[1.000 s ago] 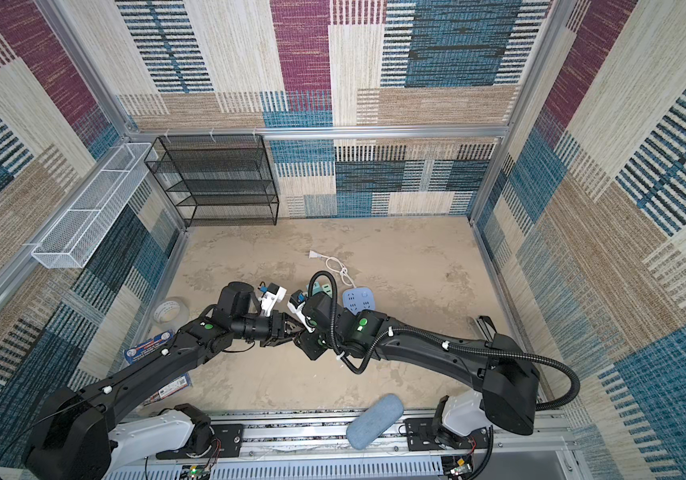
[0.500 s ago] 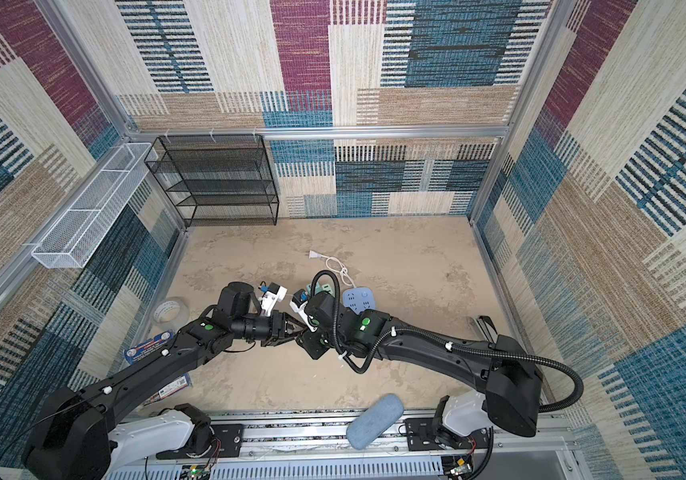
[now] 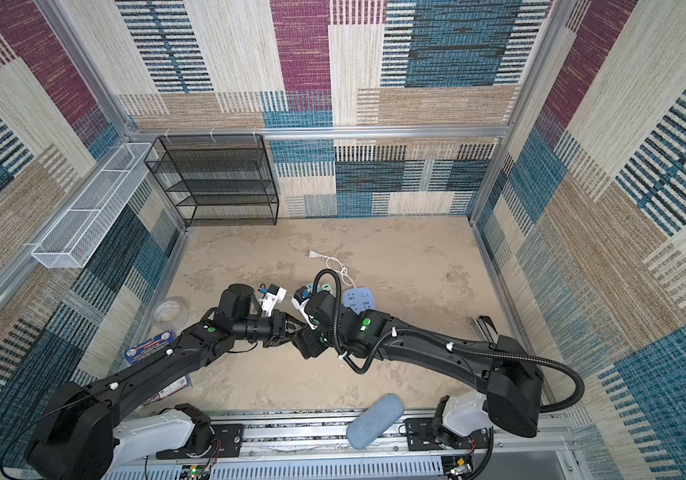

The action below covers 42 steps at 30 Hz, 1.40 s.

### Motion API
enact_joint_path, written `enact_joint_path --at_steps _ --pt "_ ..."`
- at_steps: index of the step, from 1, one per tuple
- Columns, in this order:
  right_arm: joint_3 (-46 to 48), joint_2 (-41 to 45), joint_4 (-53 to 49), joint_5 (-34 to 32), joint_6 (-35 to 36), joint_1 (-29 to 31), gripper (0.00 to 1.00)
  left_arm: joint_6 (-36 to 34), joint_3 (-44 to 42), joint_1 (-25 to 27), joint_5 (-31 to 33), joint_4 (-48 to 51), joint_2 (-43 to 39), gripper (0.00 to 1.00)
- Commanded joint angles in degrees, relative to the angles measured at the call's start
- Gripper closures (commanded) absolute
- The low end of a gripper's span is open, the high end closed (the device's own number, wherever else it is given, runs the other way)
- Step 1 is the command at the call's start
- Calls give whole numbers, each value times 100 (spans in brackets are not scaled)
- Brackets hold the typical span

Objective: Insert the plug
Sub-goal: 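Carry the pink charger toward the left gripper while the left gripper reaches in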

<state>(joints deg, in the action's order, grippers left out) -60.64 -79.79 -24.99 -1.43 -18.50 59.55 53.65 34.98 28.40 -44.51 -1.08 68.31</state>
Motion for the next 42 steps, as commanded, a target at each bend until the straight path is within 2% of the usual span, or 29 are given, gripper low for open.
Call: enact_joint_path --at_steps 1,5,8,11,14,21,29,42 --pt "151 307 1045 -1013 -375 -46 21 772 -222 -10 302 -537 1 100" --pt "672 618 1974 -1332 -102 -51 22 1912 -427 -19 228 -1562 204 100" --pt "1078 878 2576 -1424 71 -84 24 3036 -712 -19 270 -2554 266 100" --pt "1740 1376 3439 -1215 340 -110 30 3904 -972 -19 412 -3256 187 100" --pt "2414 1898 4392 -931 464 -164 35 4378 -1150 -19 600 -3337 -96 100" --pt "2920 2136 5048 35 576 -196 40 4501 -1063 -14 879 -2407 -1025 100" --pt "2854 1933 5217 628 610 -189 42 4744 -756 -10 585 -2671 -1038 100" --pt "2518 1691 4951 305 766 -215 42 4602 -497 -1 505 -2516 -1235 100"
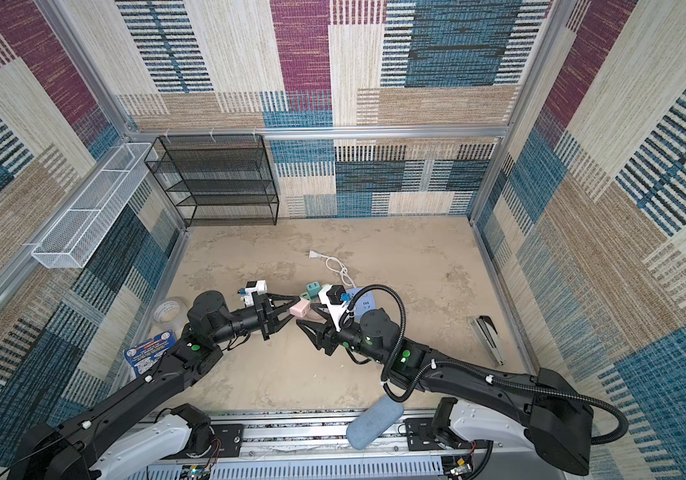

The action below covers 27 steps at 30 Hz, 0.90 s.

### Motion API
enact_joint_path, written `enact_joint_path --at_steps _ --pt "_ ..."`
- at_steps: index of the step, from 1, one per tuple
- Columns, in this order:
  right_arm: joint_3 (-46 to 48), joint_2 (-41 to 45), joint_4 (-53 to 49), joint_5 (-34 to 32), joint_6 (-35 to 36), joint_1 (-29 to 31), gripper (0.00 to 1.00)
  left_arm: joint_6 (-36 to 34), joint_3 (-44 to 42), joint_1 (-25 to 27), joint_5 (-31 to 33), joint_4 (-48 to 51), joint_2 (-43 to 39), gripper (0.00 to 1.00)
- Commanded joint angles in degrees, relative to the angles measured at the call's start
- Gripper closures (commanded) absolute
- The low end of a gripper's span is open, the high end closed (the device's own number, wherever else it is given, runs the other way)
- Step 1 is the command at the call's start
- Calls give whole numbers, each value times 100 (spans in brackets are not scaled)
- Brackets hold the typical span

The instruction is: Insert the plug

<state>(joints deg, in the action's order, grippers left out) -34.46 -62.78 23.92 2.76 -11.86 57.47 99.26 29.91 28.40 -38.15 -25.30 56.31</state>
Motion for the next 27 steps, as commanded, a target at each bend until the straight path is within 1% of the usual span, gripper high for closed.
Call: enact_joint_path --at_steps 1,4,7,13,17,24,27 --pt "-133 -25 15 -133 125 -24 42 49 15 -1 -145 -105 -48 100" --pt "-221 -60 -96 -269 173 -42 42 36 37 -1 -176 -118 -74 100" --pt "-272 -62 -164 -270 226 -70 42 24 66 -1 -201 -122 -97 100" --pt "-342 -108 -204 -99 280 -144 43 6 119 -1 -291 -209 -79 100" --pt "-390 -160 -169 111 280 -184 51 38 114 7 -316 -311 -85 100" --pt "-524 -302 -168 285 298 -215 54 40 144 16 -351 -352 -125 100" --pt "-596 -372 -204 330 307 -229 59 24 155 25 -359 -357 -134 100"
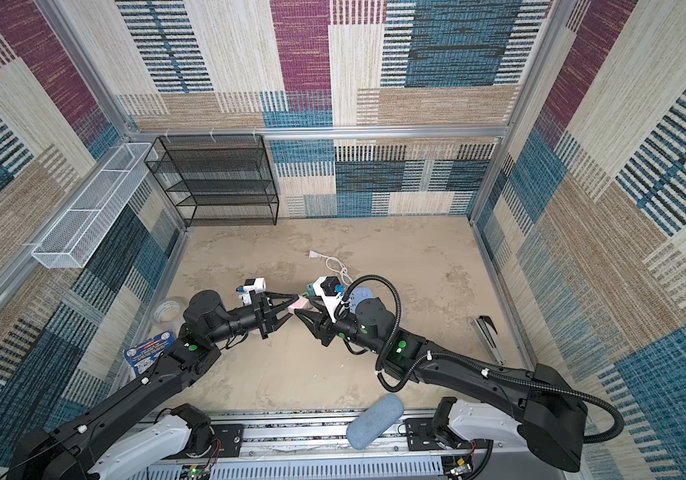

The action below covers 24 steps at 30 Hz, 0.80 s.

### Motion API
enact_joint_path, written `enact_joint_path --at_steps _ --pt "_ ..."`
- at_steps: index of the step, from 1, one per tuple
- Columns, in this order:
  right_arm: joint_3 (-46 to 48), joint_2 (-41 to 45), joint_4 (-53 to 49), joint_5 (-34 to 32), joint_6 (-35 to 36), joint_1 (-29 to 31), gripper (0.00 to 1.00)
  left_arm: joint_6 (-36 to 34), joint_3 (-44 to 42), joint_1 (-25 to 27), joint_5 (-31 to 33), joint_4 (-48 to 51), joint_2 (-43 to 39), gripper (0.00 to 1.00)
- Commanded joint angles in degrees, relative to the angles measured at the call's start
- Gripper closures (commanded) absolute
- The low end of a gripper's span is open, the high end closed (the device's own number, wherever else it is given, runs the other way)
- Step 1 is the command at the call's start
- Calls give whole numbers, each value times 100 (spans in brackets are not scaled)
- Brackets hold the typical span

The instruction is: Insert the plug

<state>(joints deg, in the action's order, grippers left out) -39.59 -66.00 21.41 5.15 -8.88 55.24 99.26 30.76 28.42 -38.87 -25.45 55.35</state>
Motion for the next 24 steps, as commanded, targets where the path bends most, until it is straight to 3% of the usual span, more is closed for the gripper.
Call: enact_joint_path --at_steps 1,17,21,23,24 --pt "-94 -69 48 113 22 -6 59 32 62 23 -279 -347 -25 100" --pt "-246 -139 -213 287 73 -109 53 49 78 40 -306 -481 -8 100" --pt "-249 -124 -207 410 54 -128 58 73 62 43 -296 -533 10 100" --pt "-245 -145 -214 442 56 -129 63 84 70 41 -327 -590 45 100" --pt "-251 -150 -216 452 57 -138 71 71 78 49 -347 -592 58 100"
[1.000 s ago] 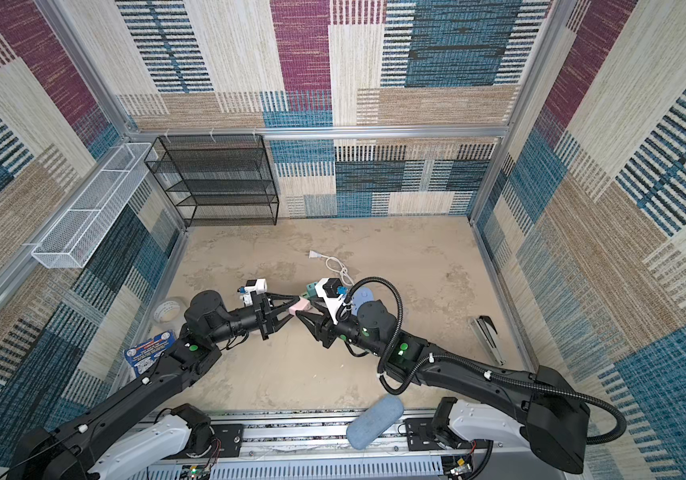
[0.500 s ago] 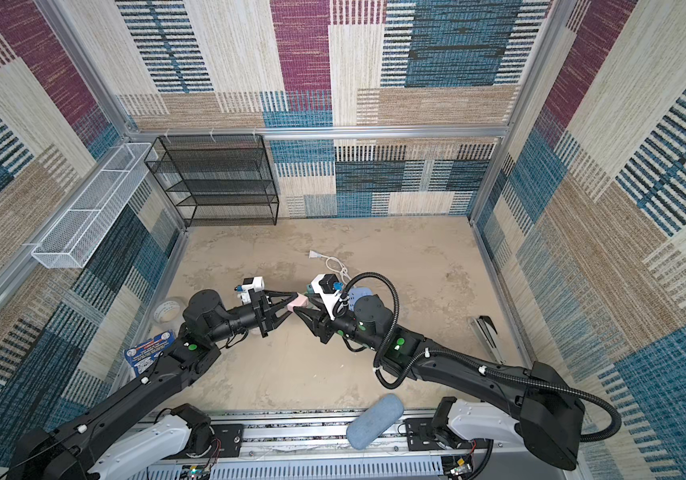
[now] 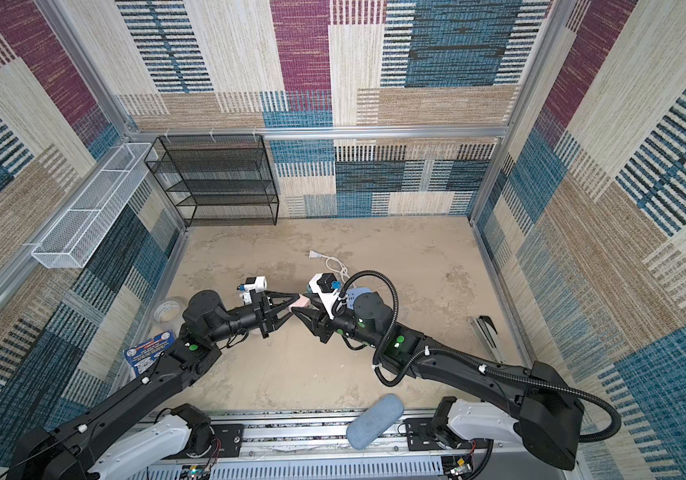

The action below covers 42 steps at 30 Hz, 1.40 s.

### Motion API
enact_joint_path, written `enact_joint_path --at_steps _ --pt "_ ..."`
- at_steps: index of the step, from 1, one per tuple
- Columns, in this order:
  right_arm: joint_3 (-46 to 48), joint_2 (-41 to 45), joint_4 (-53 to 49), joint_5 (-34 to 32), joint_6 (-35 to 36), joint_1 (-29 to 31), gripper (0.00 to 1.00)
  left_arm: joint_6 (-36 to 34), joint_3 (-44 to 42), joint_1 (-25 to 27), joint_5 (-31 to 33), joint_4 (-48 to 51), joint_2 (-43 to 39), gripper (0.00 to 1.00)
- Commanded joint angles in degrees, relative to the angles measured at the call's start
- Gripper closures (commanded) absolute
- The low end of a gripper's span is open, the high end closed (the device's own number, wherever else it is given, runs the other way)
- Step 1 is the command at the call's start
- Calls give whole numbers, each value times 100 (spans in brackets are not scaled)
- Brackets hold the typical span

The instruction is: Insert the plug

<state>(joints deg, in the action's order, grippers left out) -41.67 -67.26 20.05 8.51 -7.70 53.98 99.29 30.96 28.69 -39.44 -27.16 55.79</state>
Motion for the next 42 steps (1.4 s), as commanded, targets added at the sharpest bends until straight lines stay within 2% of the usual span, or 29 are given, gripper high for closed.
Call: enact_joint_path --at_steps 1,3,7,8,9,10,11,12,13,14,18,20,22,24,28,31,35,36,38,42 --pt "-41 -30 -78 107 -64 -10 82 59 68 23 -299 -445 35 100" --pt "-17 -3 -71 72 -91 -10 98 26 51 23 -301 -459 47 100" --pt "-21 61 -157 -102 -149 -15 100 -314 30 -30 -281 -186 16 100" --pt "-18 81 -191 -186 -181 -10 100 -520 65 -83 -283 62 -27 91" --pt "-45 73 -313 -415 -252 -19 100 -744 93 -154 -283 346 -83 70" --pt "-111 52 -483 -590 -318 -26 100 -972 159 -250 -315 630 -132 54" --pt "-184 19 -694 -690 -355 -43 100 -1207 244 -371 -367 995 -192 27" --pt "-248 -7 -862 -763 -406 -58 100 -1499 353 -495 -419 1334 -245 12" --pt "-262 -10 -981 -831 -457 -71 100 -1726 454 -618 -469 1617 -290 3" --pt "-280 -13 -1085 -881 -542 -88 100 -2037 608 -801 -538 1987 -326 0" --pt "-518 -78 -1740 -1213 -966 -243 100 -3669 1270 -1664 -733 3898 -427 0" --pt "-720 -151 -2131 -1273 -1149 -339 100 -4550 1537 -1890 -552 4780 -489 0" --pt "-957 -255 -2550 -1290 -1285 -449 100 -5385 1850 -1911 -72 5676 -500 1" --pt "-1186 -368 -2955 -1281 -1312 -519 100 -5931 2020 -1911 314 6201 -499 2" --pt "-1573 -556 -3621 -1427 -1348 -635 100 -6481 2072 -1904 957 6628 -561 5" --pt "-1933 -777 -4321 -1639 -1609 -868 100 -6872 2118 -1659 1536 6895 -582 7" --pt "-2380 -1020 -5067 -1567 -1626 -1243 100 -7235 2393 -376 3366 7380 -331 10" --pt "-2517 -1084 -5249 -1528 -1555 -1334 100 -7268 2450 -126 3653 7446 -190 11" --pt "-2758 -1205 -5546 -1463 -1370 -1484 100 -7392 2502 185 3912 7480 48 15" --pt "-3498 -1752 -6406 -979 -1034 -1845 100 -7560 2576 207 3580 7221 61 16"
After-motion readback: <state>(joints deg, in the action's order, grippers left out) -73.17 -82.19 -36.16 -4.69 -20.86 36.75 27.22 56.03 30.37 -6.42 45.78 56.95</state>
